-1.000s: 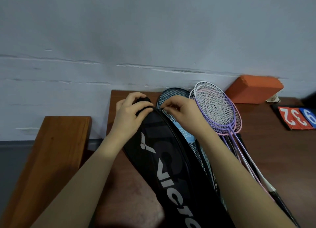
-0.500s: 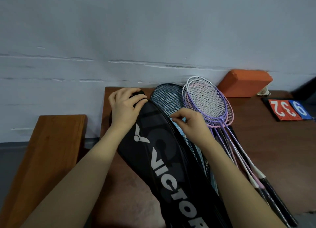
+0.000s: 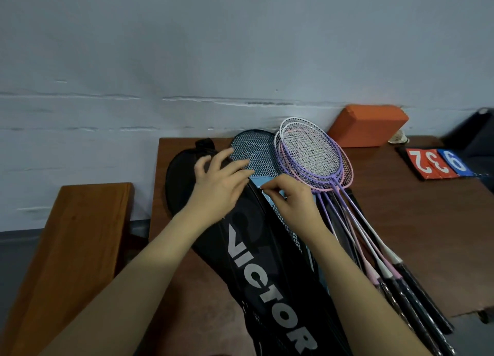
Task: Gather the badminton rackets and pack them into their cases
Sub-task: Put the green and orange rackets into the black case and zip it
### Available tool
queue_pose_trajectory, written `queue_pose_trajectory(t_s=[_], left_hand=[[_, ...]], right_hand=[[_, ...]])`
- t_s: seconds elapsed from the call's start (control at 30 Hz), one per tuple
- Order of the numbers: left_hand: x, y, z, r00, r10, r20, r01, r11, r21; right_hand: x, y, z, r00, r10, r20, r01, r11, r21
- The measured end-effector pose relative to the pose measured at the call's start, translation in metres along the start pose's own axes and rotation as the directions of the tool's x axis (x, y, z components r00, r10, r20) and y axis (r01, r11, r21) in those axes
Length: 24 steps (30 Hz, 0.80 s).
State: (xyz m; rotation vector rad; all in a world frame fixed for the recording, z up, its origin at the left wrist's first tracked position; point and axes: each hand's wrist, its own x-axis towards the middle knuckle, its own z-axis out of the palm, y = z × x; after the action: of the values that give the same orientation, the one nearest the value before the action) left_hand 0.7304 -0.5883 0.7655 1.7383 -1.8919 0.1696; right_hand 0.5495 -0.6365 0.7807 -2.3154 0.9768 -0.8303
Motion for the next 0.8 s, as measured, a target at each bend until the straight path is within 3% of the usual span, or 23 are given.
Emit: queue_pose_trajectory(t_s=[0.1,0.23,0.47,0.57,0.67,0.8], left_hand=[[-0.005,0.001,-0.001,0.995,-0.074,0.070,0.078,0.995,-0.060],[-0.001,-0.002,0.000,0.999,0.034,0.020,-0.034,0.999,-0.010],[0.005,-0.007,0.020,0.999,0.020,-0.026,-0.020,1.000,0.008],[0.006,-0.009,0.025,0.998,0.001,-0.064,-0.001,1.000,-0.008],[0.004,-0.022,0.024,0.988,-0.118,-0.101,0.111,0.991,-0.076],[0.005,-0.038,0.024,0.982,-0.182,-0.059,0.177,0.981,-0.080]], right_hand=[[-0.005,0.000,0.002,1.000,0.016,-0.026,-0.015,1.000,0.018],[-0.014,0.004,0.004,0.997,0.063,-0.049,-0.060,0.997,0.050],[-0.029,0.014,0.005,0.956,0.293,-0.005,-0.290,0.948,0.132],[-0.032,0.018,0.001,0.950,0.311,0.032,-0.312,0.946,0.085],[-0.045,0.030,-0.004,0.935,0.337,0.113,-0.340,0.940,0.010],[-0.055,0.035,0.000,0.923,0.340,0.177,-0.327,0.940,-0.103]])
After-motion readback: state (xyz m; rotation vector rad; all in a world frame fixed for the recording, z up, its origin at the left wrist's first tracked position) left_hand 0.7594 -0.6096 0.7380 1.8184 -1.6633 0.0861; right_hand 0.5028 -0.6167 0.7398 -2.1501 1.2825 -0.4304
